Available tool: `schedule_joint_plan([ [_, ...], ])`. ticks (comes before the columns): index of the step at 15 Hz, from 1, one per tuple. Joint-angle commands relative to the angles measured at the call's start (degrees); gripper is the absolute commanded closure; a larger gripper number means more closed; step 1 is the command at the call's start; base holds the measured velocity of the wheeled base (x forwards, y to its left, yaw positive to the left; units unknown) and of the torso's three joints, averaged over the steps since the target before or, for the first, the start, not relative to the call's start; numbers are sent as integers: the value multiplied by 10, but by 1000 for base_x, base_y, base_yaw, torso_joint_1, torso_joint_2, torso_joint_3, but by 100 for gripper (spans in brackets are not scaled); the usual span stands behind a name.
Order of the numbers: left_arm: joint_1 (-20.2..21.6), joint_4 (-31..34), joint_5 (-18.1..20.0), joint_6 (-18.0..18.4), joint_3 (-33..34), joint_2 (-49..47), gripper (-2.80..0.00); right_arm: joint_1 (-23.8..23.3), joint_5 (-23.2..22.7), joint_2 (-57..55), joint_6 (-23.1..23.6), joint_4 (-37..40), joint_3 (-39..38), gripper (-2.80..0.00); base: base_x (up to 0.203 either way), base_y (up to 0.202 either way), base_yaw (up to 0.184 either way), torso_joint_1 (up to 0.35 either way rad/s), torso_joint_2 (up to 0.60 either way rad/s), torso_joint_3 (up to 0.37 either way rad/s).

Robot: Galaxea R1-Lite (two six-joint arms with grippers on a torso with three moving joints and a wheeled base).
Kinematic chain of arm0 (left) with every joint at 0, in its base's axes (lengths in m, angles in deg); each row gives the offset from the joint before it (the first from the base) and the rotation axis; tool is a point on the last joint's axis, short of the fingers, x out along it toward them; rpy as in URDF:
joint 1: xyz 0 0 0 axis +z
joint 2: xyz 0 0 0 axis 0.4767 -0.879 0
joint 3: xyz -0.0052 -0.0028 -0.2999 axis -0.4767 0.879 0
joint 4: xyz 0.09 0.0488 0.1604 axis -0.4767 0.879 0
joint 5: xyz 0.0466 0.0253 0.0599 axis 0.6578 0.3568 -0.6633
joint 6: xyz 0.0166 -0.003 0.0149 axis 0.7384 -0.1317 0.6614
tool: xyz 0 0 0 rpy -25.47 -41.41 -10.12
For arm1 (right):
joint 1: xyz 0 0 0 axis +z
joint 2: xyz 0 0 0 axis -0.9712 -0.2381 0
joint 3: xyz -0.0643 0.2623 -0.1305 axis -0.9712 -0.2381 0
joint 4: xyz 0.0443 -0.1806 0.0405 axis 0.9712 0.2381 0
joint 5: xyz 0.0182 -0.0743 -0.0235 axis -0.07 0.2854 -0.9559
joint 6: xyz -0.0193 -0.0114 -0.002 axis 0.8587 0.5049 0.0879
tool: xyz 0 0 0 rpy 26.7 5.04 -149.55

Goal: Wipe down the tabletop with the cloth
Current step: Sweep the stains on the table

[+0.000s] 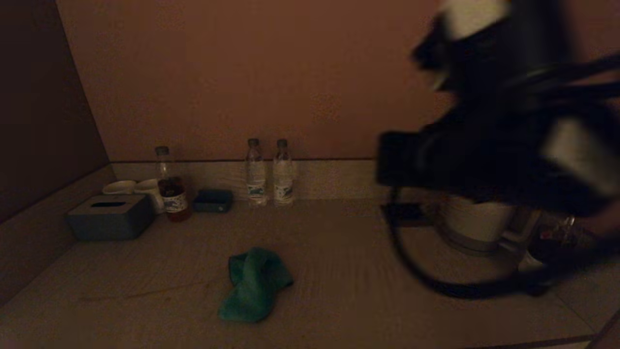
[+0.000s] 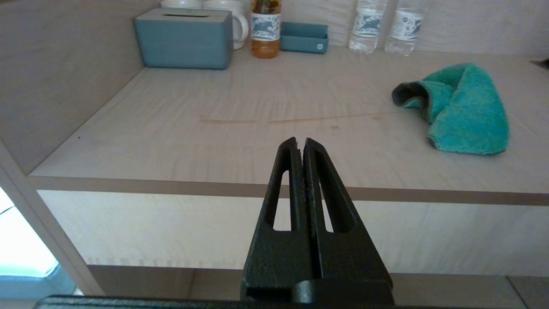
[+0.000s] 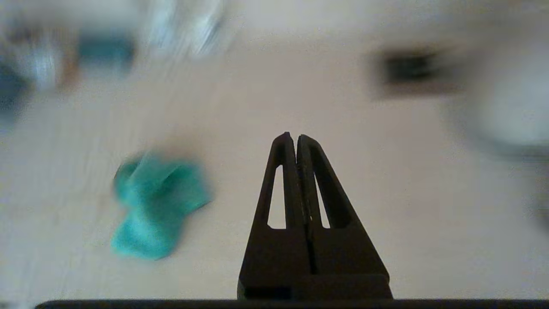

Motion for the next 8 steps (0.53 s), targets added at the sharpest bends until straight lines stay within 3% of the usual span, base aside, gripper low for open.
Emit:
schedule_joint_plan([
  [1, 0, 0, 0, 0, 0, 0, 0, -52, 3, 236, 70, -13, -77, 0, 0, 0, 0, 0, 0, 0],
  [5, 1, 0, 0, -2, 0, 0, 0, -281, -7, 464, 155, -99, -273, 0, 0, 0, 0, 0, 0, 0],
  [8, 0, 0, 0, -2, 0, 0, 0, -333, -33, 567, 201, -124, -350, 0, 0, 0, 0, 0, 0, 0],
])
